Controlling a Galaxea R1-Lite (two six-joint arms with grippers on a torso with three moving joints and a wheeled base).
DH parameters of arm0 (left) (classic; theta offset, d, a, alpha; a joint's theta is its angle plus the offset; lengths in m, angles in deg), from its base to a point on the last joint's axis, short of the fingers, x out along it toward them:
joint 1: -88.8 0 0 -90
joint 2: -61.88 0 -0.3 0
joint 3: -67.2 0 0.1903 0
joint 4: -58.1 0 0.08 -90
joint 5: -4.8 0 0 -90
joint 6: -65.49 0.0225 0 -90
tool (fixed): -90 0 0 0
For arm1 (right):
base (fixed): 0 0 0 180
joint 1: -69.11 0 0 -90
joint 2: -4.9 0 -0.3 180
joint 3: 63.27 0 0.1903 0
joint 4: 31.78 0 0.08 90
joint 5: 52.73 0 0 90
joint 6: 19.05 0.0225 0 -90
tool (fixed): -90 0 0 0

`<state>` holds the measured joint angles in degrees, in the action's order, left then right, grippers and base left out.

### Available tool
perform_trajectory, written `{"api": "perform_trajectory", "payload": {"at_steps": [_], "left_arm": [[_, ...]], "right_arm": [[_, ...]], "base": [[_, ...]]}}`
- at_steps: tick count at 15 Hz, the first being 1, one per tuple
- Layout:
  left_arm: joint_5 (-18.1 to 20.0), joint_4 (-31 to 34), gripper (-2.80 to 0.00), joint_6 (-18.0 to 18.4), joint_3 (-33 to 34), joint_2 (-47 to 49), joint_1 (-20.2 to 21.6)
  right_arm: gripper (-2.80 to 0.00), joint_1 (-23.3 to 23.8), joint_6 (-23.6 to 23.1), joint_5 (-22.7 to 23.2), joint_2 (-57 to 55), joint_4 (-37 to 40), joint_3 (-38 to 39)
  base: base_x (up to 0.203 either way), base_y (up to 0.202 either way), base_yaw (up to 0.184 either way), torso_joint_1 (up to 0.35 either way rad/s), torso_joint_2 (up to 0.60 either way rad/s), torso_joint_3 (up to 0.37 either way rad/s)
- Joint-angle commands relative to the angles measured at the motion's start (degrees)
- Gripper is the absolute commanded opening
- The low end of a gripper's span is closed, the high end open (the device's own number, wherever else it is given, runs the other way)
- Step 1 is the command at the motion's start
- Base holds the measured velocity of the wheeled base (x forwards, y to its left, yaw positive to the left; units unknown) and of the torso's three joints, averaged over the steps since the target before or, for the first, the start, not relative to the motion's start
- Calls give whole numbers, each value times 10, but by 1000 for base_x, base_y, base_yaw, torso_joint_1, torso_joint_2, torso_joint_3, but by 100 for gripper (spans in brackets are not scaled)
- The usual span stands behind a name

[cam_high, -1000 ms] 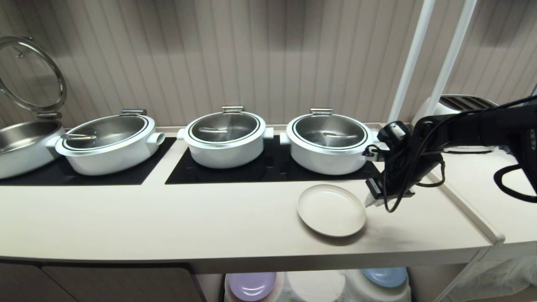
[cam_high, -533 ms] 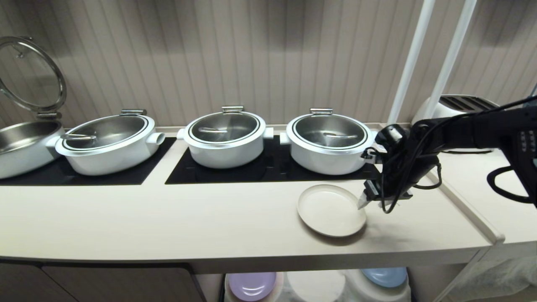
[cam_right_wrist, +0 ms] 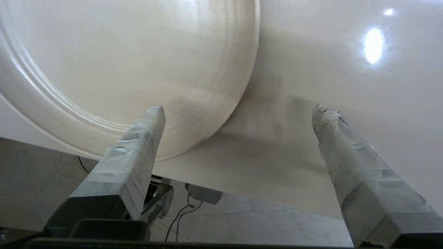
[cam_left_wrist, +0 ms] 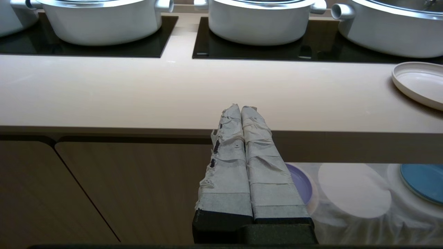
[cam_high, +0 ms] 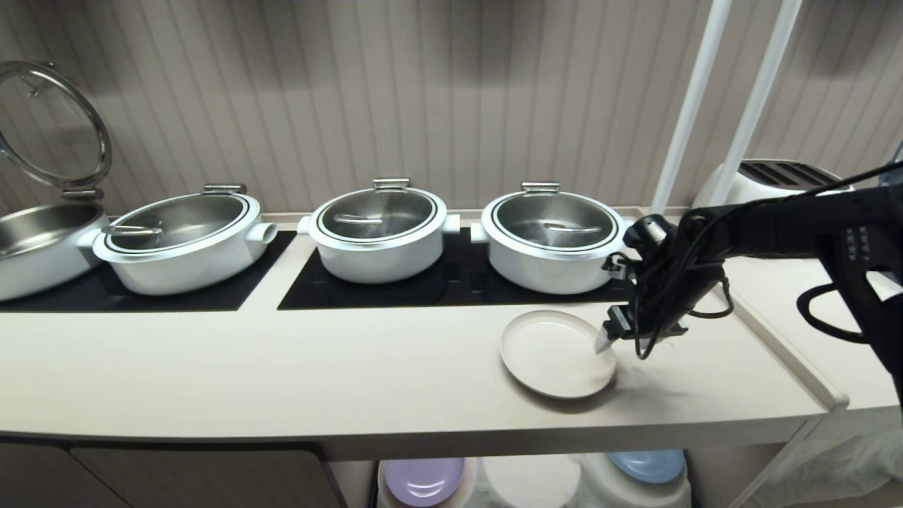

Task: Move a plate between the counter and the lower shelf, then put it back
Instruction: Pick up the plate

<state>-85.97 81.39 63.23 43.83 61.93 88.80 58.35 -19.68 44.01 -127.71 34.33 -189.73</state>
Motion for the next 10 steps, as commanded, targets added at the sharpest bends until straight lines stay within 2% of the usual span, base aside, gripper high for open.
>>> {"api": "perform_trajectory", "payload": {"at_steps": [1, 10], "left_arm": [[0, 0, -280, 0, 0, 0, 0], [0, 0, -280, 0, 0, 0, 1]], "right_arm": [[0, -1, 0, -10, -24, 2, -14], [0, -26, 9, -23, -78, -25, -52]], "base": [[0, 0, 0, 0, 0, 0], [0, 0, 0, 0, 0, 0]]}}
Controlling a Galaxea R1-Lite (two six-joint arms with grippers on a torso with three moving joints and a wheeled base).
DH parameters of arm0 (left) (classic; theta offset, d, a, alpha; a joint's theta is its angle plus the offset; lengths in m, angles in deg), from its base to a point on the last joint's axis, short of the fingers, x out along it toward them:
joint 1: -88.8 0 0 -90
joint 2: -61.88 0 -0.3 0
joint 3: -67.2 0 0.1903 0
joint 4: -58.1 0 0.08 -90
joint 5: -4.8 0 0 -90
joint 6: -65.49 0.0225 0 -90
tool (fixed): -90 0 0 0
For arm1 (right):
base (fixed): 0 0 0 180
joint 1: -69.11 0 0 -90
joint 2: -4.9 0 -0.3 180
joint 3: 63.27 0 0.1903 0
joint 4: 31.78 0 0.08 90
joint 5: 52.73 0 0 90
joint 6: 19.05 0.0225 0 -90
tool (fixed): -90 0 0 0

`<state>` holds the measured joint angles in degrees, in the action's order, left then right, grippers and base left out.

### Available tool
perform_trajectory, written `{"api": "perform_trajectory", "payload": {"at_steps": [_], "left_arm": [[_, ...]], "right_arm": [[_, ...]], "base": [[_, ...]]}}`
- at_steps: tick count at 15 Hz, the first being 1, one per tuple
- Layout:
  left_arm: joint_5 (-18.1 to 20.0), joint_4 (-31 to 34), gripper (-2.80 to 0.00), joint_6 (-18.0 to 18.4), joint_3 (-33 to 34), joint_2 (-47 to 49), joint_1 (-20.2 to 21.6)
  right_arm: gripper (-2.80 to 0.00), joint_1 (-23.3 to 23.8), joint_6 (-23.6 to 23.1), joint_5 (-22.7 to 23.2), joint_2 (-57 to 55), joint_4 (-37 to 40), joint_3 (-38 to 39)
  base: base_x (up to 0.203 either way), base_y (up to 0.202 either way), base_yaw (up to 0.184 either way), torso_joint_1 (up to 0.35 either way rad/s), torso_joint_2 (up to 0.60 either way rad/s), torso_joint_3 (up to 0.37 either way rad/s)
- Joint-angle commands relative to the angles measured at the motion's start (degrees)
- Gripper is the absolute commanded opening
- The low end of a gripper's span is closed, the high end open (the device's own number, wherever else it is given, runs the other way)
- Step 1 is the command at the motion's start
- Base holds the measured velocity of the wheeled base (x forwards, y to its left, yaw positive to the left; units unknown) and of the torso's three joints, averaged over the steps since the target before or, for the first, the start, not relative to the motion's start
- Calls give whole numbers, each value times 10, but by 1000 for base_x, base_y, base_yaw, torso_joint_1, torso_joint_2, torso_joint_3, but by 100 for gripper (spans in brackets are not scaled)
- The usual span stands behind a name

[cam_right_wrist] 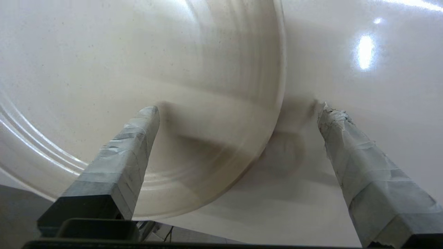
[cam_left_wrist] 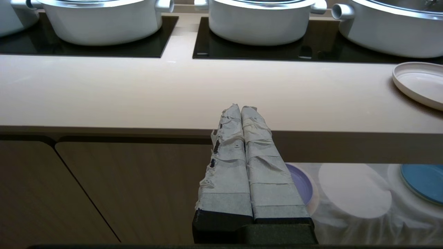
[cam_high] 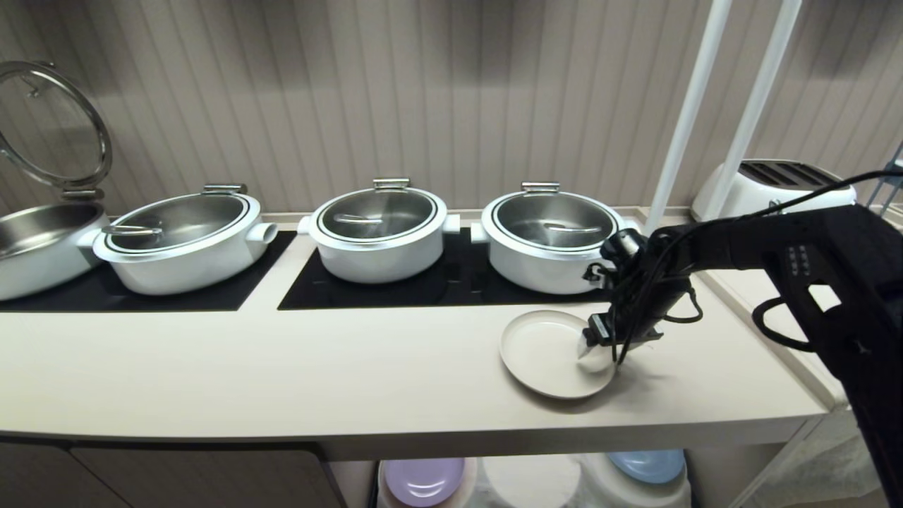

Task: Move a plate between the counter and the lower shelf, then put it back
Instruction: Pick up the plate

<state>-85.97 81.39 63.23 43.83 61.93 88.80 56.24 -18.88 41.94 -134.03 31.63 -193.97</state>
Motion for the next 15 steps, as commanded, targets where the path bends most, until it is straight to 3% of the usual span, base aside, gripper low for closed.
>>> {"api": "perform_trajectory", "payload": {"at_steps": [1, 7, 8, 15], "left_arm": [[0, 0, -280, 0, 0, 0, 0], [0, 0, -280, 0, 0, 0, 1], [0, 0, -280, 0, 0, 0, 0], [0, 0, -280, 0, 0, 0, 0]], "right_arm": [[0, -5, 1, -4, -19, 3, -16], [0, -5, 1, -4, -25, 2, -17], [-280, -5, 2, -4, -24, 3, -17], [-280, -5, 26, -4, -24, 1, -21]], "base": [[0, 0, 0, 0, 0, 0], [0, 0, 0, 0, 0, 0], [0, 0, 0, 0, 0, 0], [0, 0, 0, 0, 0, 0]]}}
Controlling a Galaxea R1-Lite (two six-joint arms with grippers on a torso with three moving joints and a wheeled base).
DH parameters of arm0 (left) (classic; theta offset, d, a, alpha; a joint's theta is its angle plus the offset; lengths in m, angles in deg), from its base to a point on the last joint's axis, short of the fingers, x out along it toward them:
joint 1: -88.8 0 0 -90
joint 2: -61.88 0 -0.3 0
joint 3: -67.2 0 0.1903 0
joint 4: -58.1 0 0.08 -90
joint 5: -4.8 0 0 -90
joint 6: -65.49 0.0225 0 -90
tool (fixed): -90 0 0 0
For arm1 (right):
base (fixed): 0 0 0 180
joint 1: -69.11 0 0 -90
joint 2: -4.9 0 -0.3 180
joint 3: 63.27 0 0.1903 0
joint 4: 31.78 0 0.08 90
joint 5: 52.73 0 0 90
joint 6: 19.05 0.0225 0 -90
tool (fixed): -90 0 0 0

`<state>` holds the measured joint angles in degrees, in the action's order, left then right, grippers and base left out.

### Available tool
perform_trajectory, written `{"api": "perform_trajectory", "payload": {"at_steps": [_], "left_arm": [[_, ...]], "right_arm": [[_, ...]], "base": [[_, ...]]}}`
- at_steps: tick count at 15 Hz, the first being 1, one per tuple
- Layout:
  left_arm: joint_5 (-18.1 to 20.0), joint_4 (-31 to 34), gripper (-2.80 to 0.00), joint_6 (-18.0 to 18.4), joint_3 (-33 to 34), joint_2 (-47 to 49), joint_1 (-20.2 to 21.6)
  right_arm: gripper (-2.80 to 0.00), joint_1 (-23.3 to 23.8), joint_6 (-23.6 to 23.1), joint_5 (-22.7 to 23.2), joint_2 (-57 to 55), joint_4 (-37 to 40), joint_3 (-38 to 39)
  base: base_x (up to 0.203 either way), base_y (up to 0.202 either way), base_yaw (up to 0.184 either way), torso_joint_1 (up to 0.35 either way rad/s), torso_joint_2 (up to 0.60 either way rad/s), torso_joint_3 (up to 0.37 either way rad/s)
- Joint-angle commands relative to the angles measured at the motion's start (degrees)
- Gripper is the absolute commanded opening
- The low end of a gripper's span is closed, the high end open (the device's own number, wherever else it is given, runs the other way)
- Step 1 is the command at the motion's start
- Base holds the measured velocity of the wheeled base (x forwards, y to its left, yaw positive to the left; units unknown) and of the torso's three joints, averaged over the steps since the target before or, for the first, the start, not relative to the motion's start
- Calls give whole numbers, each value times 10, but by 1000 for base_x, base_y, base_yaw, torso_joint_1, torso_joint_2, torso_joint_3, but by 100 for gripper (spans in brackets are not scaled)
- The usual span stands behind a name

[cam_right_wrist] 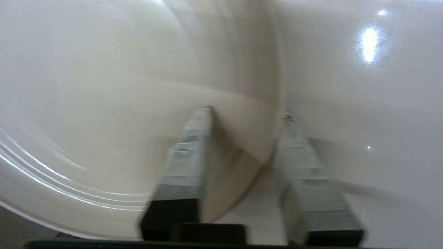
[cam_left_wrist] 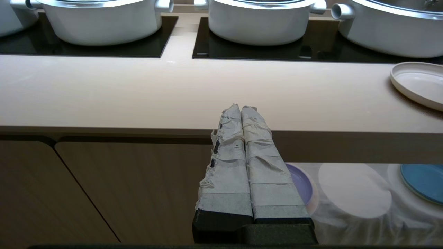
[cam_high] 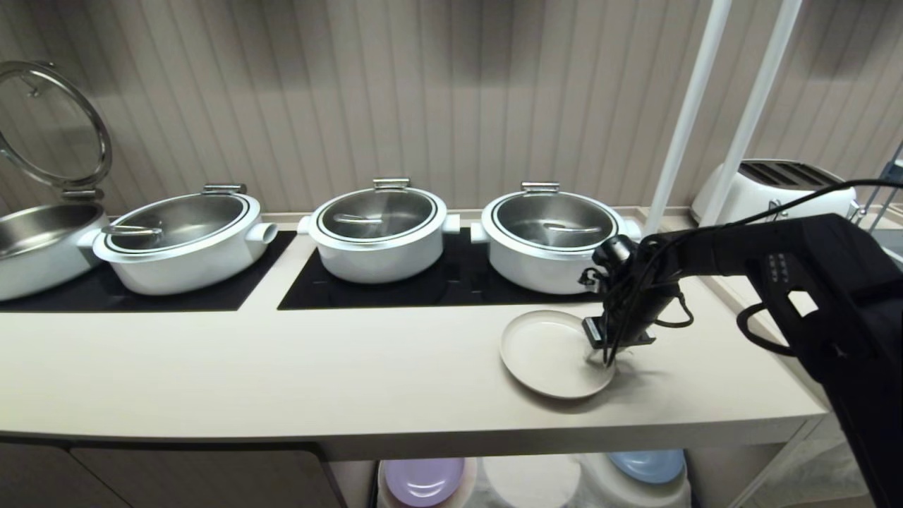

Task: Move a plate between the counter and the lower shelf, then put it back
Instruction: Pick up the plate

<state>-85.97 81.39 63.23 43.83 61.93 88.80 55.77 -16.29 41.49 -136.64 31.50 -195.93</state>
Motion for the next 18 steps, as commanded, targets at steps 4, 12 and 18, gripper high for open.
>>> {"api": "perform_trajectory", "payload": {"at_steps": [4, 12, 18], "left_arm": [[0, 0, -280, 0, 0, 0, 0], [0, 0, -280, 0, 0, 0, 0], [0, 0, -280, 0, 0, 0, 0]], "right_arm": [[-280, 0, 4, 1, 12, 6, 2], [-280, 0, 30, 1, 47, 13, 35], [-280, 4, 82, 2, 84, 13, 56]], "base": [[0, 0, 0, 0, 0, 0], [0, 0, 0, 0, 0, 0], [0, 0, 0, 0, 0, 0]]}}
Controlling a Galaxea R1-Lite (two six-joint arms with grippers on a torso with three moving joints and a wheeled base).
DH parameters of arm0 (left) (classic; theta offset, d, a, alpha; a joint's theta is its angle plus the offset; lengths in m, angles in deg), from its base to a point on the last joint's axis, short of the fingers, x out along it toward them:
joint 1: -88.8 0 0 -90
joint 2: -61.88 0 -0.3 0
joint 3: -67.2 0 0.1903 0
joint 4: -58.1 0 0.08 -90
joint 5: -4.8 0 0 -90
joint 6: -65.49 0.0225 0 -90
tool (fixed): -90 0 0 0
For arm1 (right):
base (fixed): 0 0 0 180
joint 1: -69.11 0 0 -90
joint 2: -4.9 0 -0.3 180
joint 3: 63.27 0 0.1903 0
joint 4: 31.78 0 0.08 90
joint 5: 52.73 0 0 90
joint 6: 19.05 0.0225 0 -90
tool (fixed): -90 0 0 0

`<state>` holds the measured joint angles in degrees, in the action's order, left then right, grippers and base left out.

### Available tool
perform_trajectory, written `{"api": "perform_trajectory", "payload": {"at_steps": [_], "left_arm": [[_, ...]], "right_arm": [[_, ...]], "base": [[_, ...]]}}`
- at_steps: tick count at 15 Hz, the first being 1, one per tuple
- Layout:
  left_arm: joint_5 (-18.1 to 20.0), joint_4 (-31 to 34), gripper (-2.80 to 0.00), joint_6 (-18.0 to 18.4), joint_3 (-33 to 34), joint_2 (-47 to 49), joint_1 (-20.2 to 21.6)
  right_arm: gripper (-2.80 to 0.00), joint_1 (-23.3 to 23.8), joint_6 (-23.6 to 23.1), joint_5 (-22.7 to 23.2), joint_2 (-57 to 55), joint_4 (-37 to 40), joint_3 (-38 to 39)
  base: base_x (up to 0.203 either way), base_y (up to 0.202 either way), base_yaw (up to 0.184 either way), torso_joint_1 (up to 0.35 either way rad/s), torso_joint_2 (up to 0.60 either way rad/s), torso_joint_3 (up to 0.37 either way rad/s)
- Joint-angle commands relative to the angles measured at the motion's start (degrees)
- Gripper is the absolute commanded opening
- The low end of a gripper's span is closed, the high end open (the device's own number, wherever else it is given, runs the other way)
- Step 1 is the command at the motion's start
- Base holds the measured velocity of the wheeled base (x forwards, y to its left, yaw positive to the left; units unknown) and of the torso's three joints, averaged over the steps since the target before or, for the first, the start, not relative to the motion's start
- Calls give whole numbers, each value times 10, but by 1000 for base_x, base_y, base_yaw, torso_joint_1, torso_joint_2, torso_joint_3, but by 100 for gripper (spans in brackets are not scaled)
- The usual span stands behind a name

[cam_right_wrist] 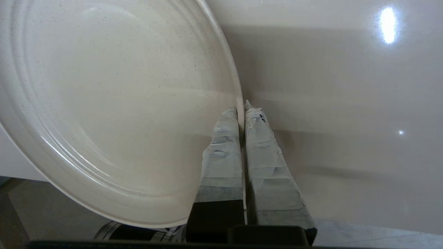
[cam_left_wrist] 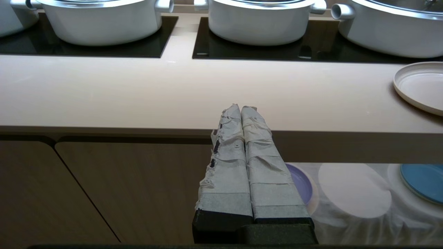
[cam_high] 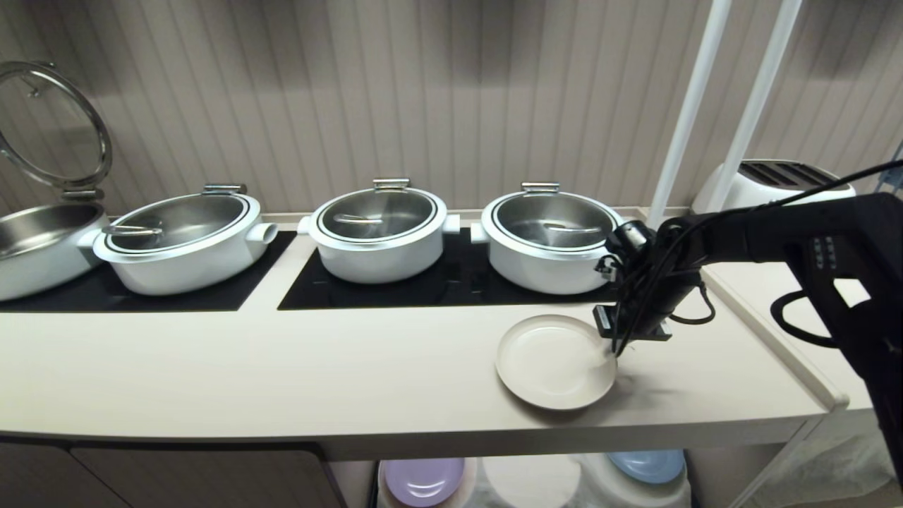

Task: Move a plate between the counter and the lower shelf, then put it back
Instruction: Pick up the plate

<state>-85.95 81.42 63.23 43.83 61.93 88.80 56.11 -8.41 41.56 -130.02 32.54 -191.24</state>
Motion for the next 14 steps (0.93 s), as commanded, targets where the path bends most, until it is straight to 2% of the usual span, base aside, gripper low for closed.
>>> {"api": "perform_trajectory", "payload": {"at_steps": [1, 5, 14], "left_arm": [[0, 0, -280, 0, 0, 0, 0], [0, 0, -280, 0, 0, 0, 0], [0, 0, -280, 0, 0, 0, 1]], "right_arm": [[-280, 2, 10, 1, 25, 2, 18], [-280, 2, 50, 3, 53, 1, 48], [-280, 39, 48, 41, 153, -3, 127]], "base": [[0, 0, 0, 0, 0, 0], [0, 0, 0, 0, 0, 0], [0, 0, 0, 0, 0, 0]]}}
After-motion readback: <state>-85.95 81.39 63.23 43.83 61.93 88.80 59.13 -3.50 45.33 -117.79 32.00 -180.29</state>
